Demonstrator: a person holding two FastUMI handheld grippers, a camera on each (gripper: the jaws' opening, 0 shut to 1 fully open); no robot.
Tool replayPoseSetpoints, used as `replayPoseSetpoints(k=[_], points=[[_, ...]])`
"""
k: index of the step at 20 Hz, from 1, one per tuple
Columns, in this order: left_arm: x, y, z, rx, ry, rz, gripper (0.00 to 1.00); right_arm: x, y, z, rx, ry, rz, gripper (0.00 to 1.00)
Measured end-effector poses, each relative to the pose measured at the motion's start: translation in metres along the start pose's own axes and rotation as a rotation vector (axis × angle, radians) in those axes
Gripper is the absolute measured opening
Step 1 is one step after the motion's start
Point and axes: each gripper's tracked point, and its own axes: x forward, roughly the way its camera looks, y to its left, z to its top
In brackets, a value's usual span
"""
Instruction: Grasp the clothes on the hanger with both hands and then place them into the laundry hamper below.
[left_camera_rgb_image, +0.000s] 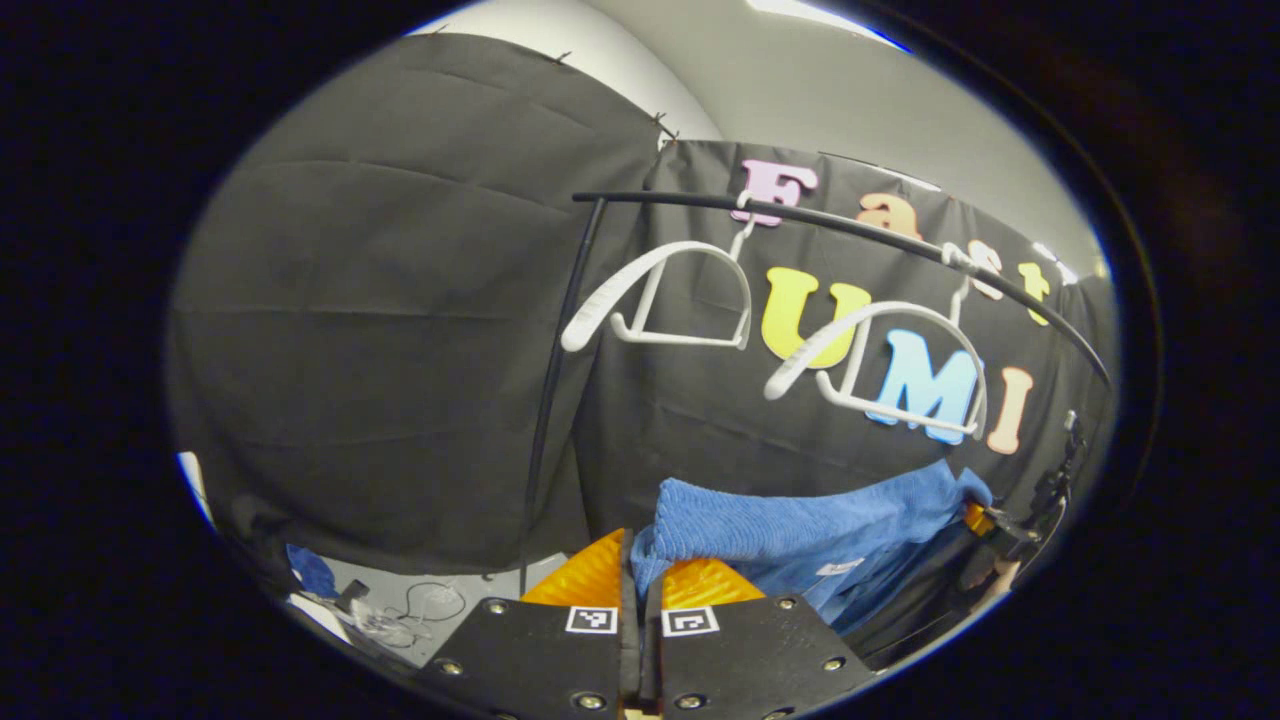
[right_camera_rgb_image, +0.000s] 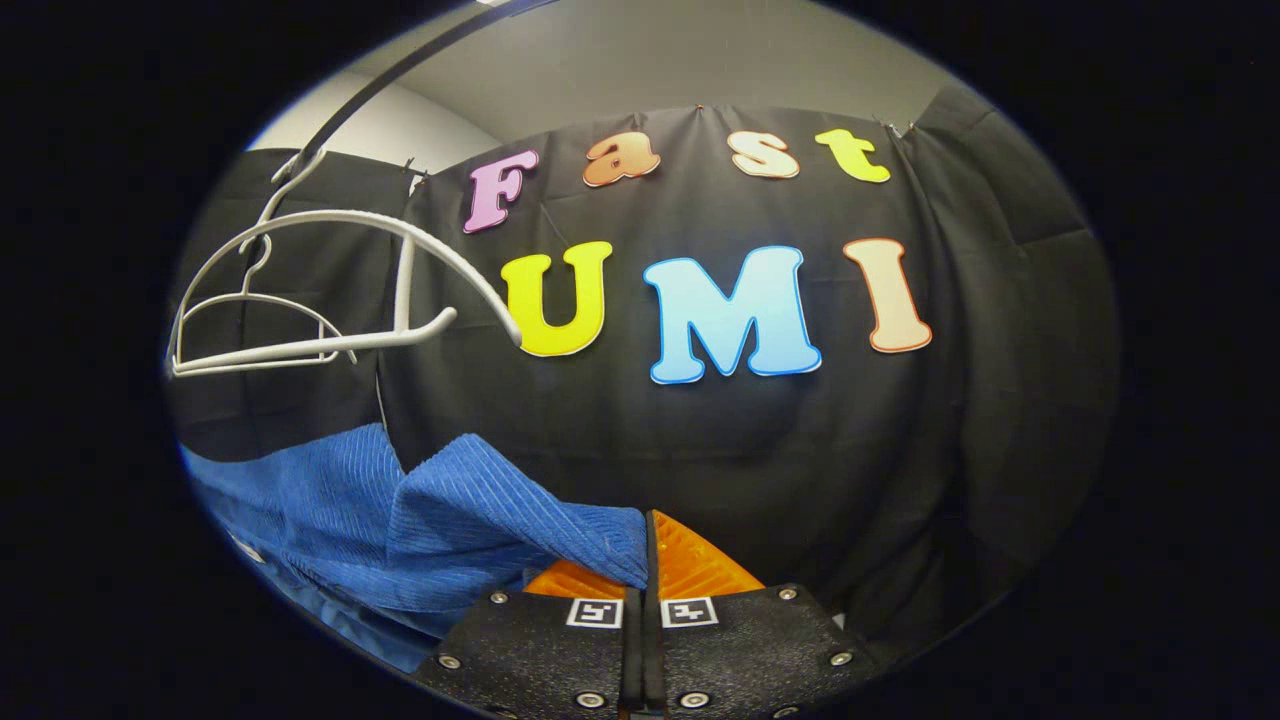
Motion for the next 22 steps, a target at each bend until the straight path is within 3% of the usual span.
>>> replayPoseSetpoints(k=[5,9,13,17,19,22], points=[[-0.030,0.018,-0.008,0.017,0.040,-0.064,0.01,-0.044,0.004,-0.009,-0.031,0.054,-0.046,0.00],[-0.038,0.027,-0.002,0.069,0.052,-0.158,0.01,-0.093,0.004,-0.015,-0.026,0.098,-0.146,0.00],[-0.054,0.022,-0.008,0.101,0.092,-0.326,0.01,-0.153,0.013,-0.024,-0.069,0.137,-0.232,0.00],[-0.063,0.019,-0.027,0.218,0.131,-0.474,0.01,-0.211,0.024,-0.029,-0.088,0.148,-0.320,0.00],[-0.073,0.009,-0.028,0.202,0.140,-0.557,0.02,-0.226,0.035,-0.029,-0.073,0.153,-0.339,0.00],[-0.082,-0.002,-0.032,0.196,0.154,-0.622,0.01,-0.250,0.061,-0.023,-0.052,0.158,-0.324,0.00]])
